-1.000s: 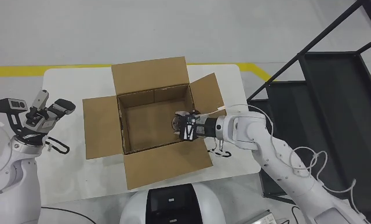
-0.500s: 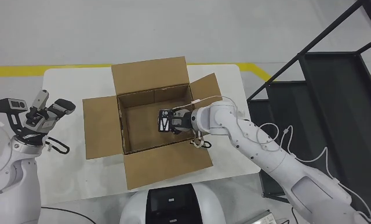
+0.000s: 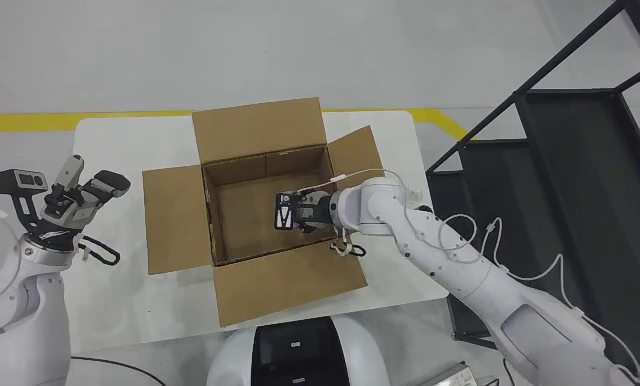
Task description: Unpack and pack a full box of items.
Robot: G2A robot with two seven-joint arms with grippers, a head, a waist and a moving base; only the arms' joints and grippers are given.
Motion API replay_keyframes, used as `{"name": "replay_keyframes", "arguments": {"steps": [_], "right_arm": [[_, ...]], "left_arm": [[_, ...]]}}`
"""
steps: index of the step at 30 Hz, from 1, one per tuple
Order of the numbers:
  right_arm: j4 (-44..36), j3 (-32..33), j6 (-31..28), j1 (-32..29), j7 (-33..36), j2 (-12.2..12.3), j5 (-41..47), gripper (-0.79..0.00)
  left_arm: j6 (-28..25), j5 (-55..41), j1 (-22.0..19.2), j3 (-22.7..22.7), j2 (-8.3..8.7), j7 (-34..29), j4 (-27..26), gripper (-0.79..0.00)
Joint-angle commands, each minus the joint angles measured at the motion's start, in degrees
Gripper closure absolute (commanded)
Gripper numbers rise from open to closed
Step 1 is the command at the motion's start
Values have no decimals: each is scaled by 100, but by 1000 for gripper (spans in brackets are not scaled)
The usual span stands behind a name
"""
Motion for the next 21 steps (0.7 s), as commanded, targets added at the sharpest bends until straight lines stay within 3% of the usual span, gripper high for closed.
{"name": "replay_keyframes", "arguments": {"steps": [1, 3, 7, 21], "right_arm": [[292, -167, 27, 143, 229, -96, 164, 0], [572, -407, 44, 359, 556, -227, 242, 0], [1146, -745, 105, 701, 542, -496, 578, 0], [2926, -1627, 271, 1388, -30, -1371, 695, 0]], "left_arm": [[0, 0, 0, 0, 0, 0, 0, -785], [0, 0, 0, 0, 0, 0, 0, -785], [0, 0, 0, 0, 0, 0, 0, -785], [0, 0, 0, 0, 0, 0, 0, -785]]}}
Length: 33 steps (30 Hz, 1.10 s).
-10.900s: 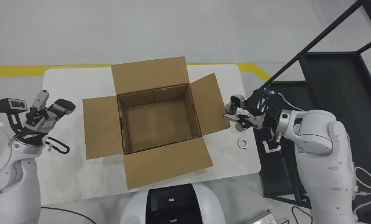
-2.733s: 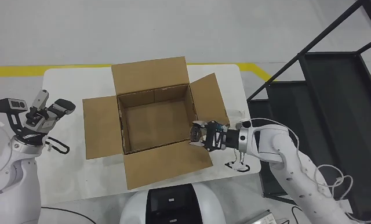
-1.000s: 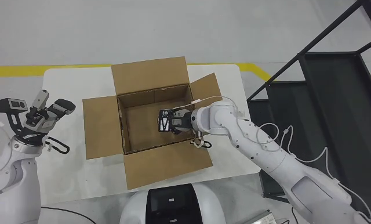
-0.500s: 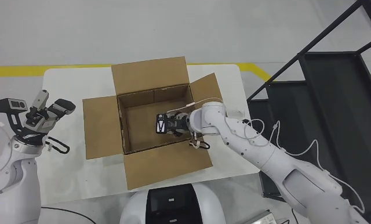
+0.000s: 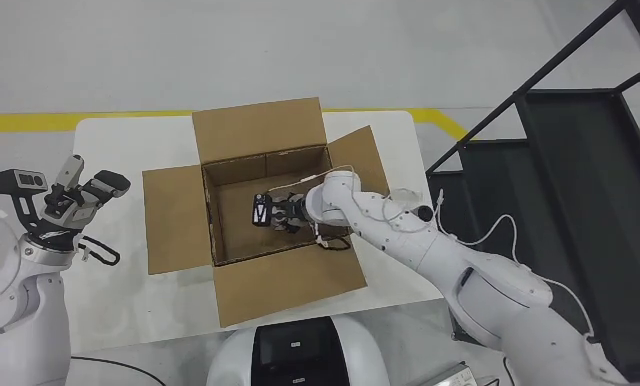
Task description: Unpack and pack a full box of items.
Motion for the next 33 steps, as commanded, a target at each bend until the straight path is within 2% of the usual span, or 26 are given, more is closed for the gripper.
{"name": "replay_keyframes", "arguments": {"steps": [1, 8, 9, 10, 11, 12, 18, 23, 28, 33], "right_arm": [[181, -63, 8, 33, -90, -97, 15, 0], [700, -233, 126, 144, -280, -395, -90, 0], [764, -247, 117, 160, -291, -428, -104, -157], [820, -256, 100, 176, -305, -460, -107, -406], [877, -260, 86, 189, -321, -489, -106, -622], [936, -267, 69, 199, -320, -515, -110, -785], [1053, -216, -99, 263, -367, -613, -67, -785], [731, 5, -410, 286, -442, -525, 0, -785], [18, 550, -832, 94, -654, -227, 242, -785], [-1124, 1318, -1797, -431, -943, 239, 352, -785]], "left_arm": [[0, 0, 0, 0, 0, 0, 0, -785], [0, 0, 0, 0, 0, 0, 0, -785], [0, 0, 0, 0, 0, 0, 0, -785], [0, 0, 0, 0, 0, 0, 0, -785], [0, 0, 0, 0, 0, 0, 0, -785], [0, 0, 0, 0, 0, 0, 0, -785], [0, 0, 0, 0, 0, 0, 0, -785], [0, 0, 0, 0, 0, 0, 0, -785], [0, 0, 0, 0, 0, 0, 0, -785], [0, 0, 0, 0, 0, 0, 0, -785]]}}
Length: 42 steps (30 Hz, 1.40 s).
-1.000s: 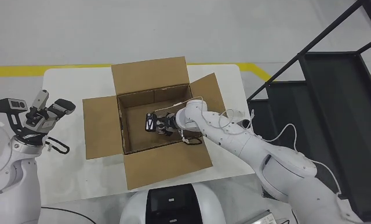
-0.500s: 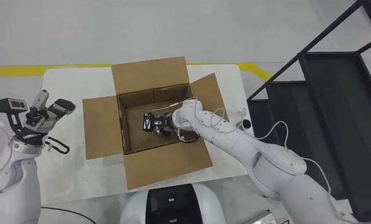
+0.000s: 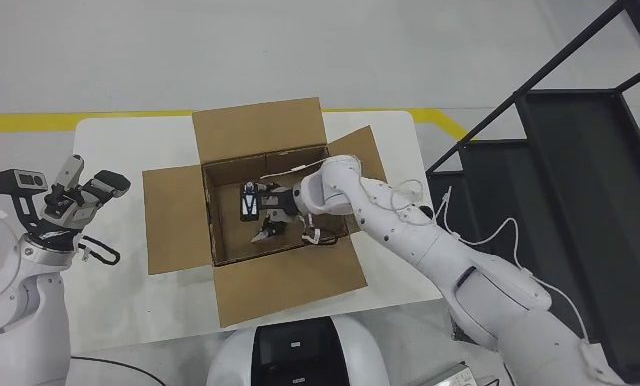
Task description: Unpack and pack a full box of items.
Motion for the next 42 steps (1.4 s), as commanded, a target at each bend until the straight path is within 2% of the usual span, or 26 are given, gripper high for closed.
{"name": "replay_keyframes", "arguments": {"steps": [1, 5, 11, 16, 20, 40, 42], "right_arm": [[-529, 379, -349, -293, -78, 208, -37, -785], [-1453, 1185, -564, -1005, -175, 562, -20, -785], [-2766, 2554, -98, -2355, -230, 974, 67, -785], [-3703, 3548, 415, -3511, -309, 1189, 0, -785], [-4054, 3966, 602, -4128, -272, 1278, -44, -785], [-4107, 4053, 549, -4257, -355, 1301, -15, -785], [-4147, 4028, 382, -4269, -287, 1319, -100, -785]], "left_arm": [[0, 0, 0, 0, 0, 0, 0, -785], [0, 0, 0, 0, 0, 0, 0, -785], [0, 0, 0, 0, 0, 0, 0, -785], [0, 0, 0, 0, 0, 0, 0, -785], [0, 0, 0, 0, 0, 0, 0, -785], [0, 0, 0, 0, 0, 0, 0, -785], [0, 0, 0, 0, 0, 0, 0, -785]]}}
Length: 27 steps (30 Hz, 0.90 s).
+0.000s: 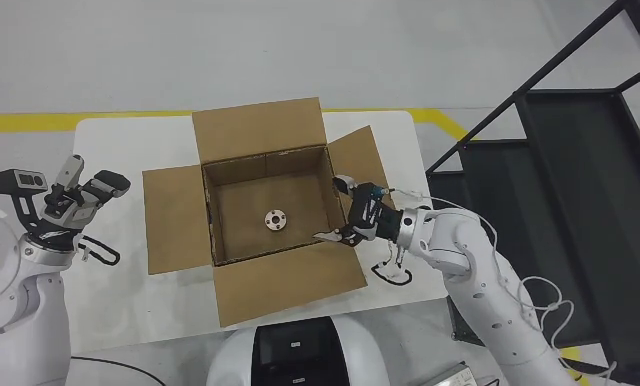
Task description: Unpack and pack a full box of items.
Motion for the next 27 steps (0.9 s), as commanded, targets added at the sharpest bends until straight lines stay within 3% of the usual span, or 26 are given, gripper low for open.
{"name": "replay_keyframes", "arguments": {"steps": [1, 7, 11, 15, 22, 27], "right_arm": [[-13, 63, -247, -24, 48, 33, -39, -785], [-131, 1229, -852, -441, 72, 216, 766, -785], [-134, 2077, -681, -886, 144, 306, 1306, -785], [48, 2619, -303, -1265, 379, 357, 1071, -785], [221, 2896, -182, -1906, 704, 402, 999, -785], [295, 2589, 4, -2033, 1152, 416, 685, -785]], "left_arm": [[0, 0, 0, 0, 0, 0, 0, -785], [0, 0, 0, 0, 0, 0, 0, -785], [0, 0, 0, 0, 0, 0, 0, -785], [0, 0, 0, 0, 0, 0, 0, -785], [0, 0, 0, 0, 0, 0, 0, -785], [0, 0, 0, 0, 0, 0, 0, -785]]}}
